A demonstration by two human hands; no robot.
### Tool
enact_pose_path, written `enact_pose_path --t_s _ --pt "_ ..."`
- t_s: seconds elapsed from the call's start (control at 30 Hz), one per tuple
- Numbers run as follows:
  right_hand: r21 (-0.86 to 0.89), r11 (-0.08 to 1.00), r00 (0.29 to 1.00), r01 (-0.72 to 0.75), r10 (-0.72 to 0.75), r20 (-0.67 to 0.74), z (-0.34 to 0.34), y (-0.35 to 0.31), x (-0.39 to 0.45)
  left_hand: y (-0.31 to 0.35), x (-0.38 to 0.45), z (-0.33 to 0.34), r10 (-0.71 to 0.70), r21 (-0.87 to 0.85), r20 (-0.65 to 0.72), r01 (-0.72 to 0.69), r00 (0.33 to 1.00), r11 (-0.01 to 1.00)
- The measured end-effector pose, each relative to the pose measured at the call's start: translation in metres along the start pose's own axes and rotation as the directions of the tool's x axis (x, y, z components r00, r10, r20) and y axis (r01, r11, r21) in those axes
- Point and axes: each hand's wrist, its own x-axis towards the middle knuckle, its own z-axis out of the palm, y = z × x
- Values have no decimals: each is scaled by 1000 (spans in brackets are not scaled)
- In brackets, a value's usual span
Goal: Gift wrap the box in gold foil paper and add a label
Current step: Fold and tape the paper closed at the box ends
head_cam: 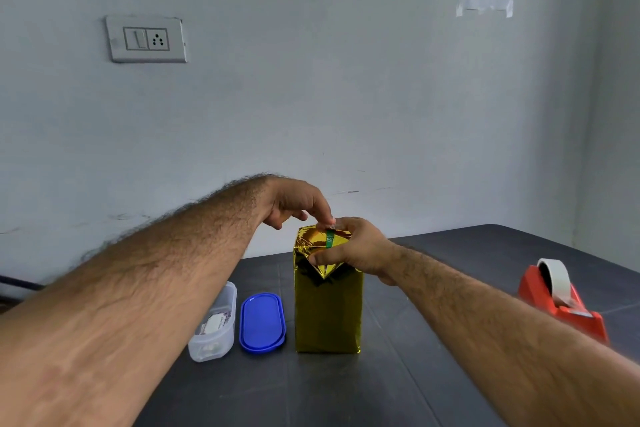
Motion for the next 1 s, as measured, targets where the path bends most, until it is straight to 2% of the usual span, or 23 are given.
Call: enact_pose_path --t_s 0.2,0.63,0.73,0.83,1.0 --pt "-34 999 1000 12 -12 7 -1 -1 0 0 8 8 -39 184 -66 51 997 982" --pt "-56 998 1000 8 -7 15 1 -3 -1 27 0 4 -203 381 -127 237 971 894" --pt "-37 999 1000 11 -11 19 -1 -3 -2 21 -2 -1 -257 360 -153 296 954 885" --pt "-27 999 999 20 -19 31 2 -3 -2 3 -1 -5 -271 266 -223 326 936 907" --pt "-9 1000 1000 1 -1 16 1 -2 -1 -15 2 -7 -214 6 -275 224 937 975"
